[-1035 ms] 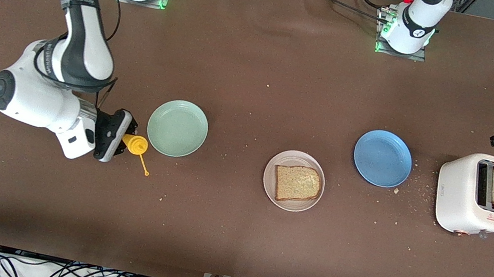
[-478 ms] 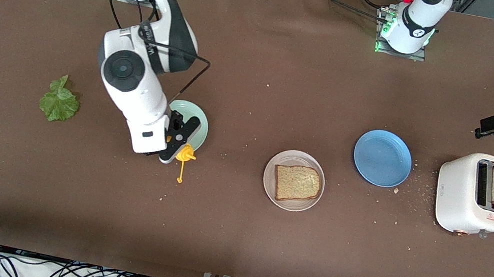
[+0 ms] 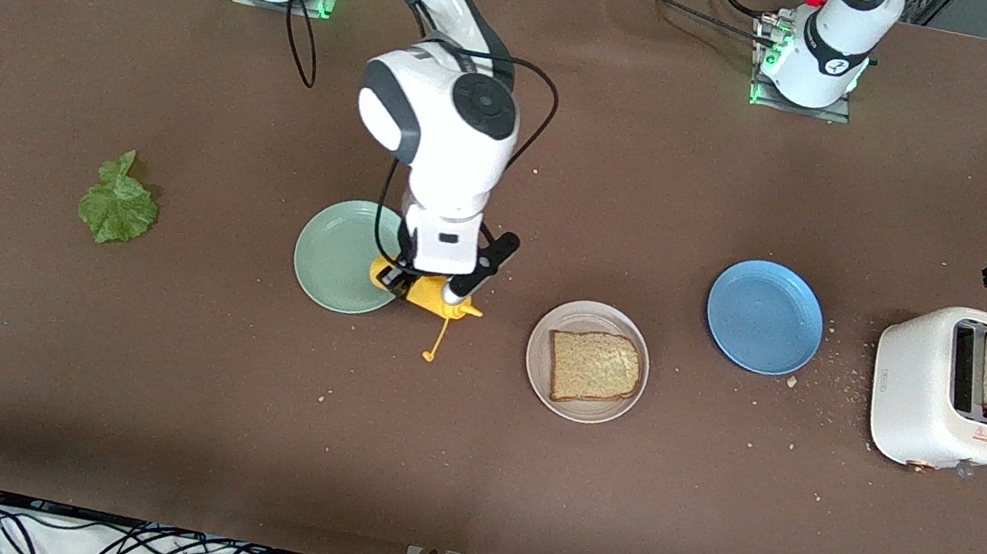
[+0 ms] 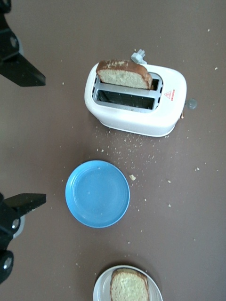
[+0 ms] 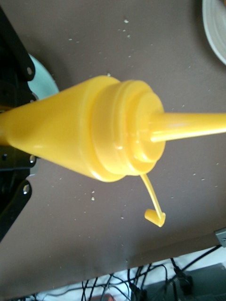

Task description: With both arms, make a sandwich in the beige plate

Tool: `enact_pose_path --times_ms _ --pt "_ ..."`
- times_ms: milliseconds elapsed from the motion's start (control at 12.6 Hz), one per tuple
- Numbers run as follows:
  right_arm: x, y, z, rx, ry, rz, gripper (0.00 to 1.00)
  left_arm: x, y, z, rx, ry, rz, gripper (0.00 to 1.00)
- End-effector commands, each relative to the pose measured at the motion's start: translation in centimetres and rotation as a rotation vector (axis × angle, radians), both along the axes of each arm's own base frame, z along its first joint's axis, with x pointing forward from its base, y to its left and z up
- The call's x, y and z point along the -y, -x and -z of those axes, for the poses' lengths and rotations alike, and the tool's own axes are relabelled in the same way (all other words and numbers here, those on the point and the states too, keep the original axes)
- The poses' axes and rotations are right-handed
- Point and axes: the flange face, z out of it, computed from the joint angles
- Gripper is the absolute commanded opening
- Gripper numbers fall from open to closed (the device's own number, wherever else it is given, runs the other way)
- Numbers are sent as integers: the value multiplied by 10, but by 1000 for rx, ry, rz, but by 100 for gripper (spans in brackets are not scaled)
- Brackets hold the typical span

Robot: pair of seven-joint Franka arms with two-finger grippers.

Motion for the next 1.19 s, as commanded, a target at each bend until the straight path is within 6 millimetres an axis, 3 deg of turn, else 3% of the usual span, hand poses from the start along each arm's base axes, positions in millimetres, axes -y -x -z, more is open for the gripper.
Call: enact_pose_path --times_ms 0,159,478,557,955,1114 --pt "-43 14 37 90 81 -43 0 -18 -5 8 -29 -73 -9 100" --pt "-66 31 64 127 148 -110 0 -36 -3 7 -28 -72 -40 100" --pt "-93 71 122 233 241 -101 0 -69 3 5 -24 -61 -100 100" --pt "-99 79 131 263 255 -98 0 -77 5 5 -25 -61 -116 100" --pt "-117 102 163 411 313 -117 0 -79 6 6 -29 -67 -118 100" --pt "-118 104 165 427 319 -119 0 -78 5 6 -29 -67 -117 100"
